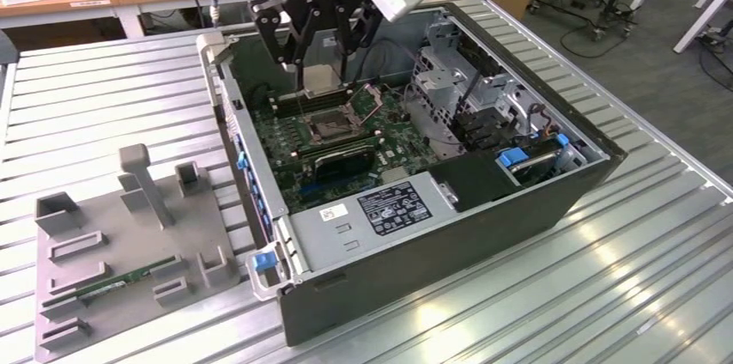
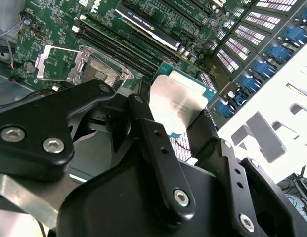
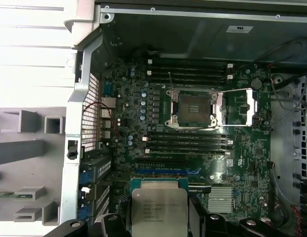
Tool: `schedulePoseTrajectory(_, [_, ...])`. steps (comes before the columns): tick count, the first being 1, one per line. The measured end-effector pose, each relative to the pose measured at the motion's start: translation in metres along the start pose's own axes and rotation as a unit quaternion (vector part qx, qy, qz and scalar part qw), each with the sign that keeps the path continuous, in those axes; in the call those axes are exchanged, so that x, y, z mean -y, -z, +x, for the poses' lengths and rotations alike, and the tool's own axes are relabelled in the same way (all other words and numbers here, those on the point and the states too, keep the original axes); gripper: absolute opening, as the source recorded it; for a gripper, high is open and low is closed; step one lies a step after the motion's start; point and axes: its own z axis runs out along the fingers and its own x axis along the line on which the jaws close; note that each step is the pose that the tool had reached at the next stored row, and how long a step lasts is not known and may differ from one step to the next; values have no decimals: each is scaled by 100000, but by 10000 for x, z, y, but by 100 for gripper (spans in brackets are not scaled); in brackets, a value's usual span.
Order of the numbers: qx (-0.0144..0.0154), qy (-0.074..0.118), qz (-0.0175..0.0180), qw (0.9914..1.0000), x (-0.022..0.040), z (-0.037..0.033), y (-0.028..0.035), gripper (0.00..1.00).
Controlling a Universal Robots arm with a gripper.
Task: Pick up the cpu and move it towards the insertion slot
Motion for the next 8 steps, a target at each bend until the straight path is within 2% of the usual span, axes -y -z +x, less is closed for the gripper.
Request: schedulePoseTrajectory(8, [-1, -3, 1, 100000, 1, -33, 0, 55])
